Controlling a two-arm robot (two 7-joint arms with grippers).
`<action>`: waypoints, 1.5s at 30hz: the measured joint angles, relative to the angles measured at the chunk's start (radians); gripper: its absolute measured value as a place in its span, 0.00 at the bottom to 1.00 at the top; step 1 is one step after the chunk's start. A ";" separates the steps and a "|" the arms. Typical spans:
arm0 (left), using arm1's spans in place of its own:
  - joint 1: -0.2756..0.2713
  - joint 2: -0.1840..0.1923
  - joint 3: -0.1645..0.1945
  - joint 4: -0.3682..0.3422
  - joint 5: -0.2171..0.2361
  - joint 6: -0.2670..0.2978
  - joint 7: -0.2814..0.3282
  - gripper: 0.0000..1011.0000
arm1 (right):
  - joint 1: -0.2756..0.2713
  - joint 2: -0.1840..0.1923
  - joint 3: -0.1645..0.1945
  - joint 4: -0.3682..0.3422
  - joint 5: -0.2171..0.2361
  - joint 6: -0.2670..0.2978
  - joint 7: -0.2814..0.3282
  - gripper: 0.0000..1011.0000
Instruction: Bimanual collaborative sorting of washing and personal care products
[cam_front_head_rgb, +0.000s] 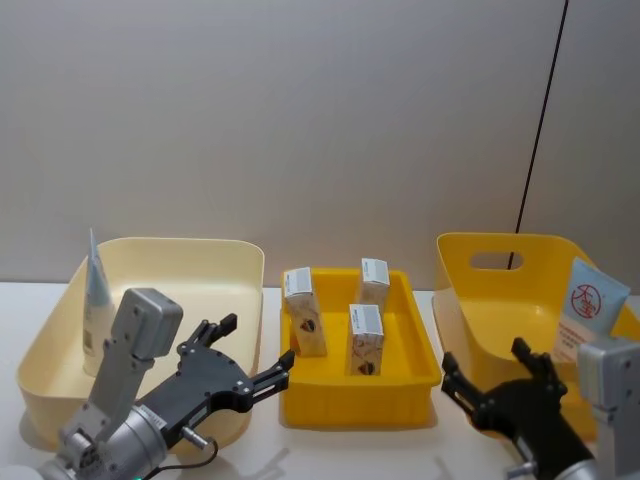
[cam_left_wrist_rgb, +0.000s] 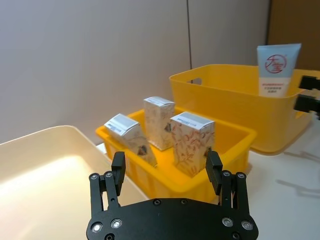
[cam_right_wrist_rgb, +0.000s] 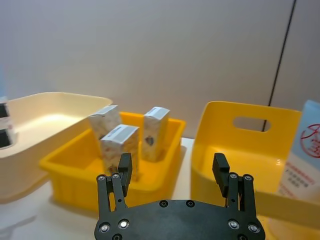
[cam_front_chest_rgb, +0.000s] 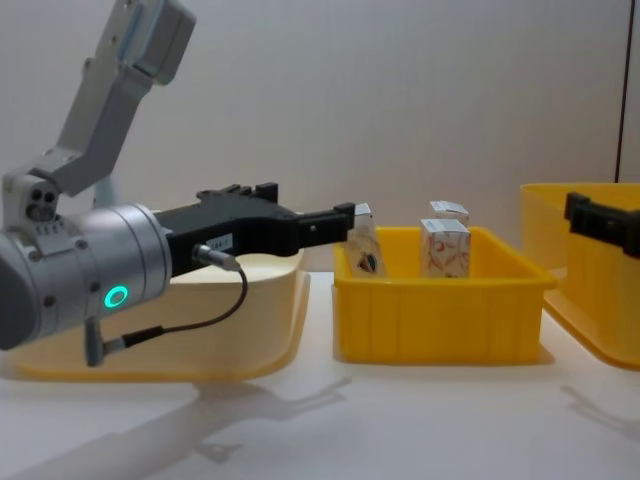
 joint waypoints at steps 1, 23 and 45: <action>0.004 0.001 0.000 -0.005 0.005 0.001 0.008 0.99 | -0.014 0.008 -0.006 -0.011 0.013 -0.004 0.009 0.99; 0.133 0.051 0.001 -0.158 0.155 0.020 0.281 0.99 | -0.059 0.037 -0.027 -0.050 0.055 -0.014 0.039 0.99; 0.145 0.055 0.001 -0.173 0.170 0.023 0.308 0.99 | -0.012 0.028 -0.032 -0.015 0.062 -0.001 0.076 0.99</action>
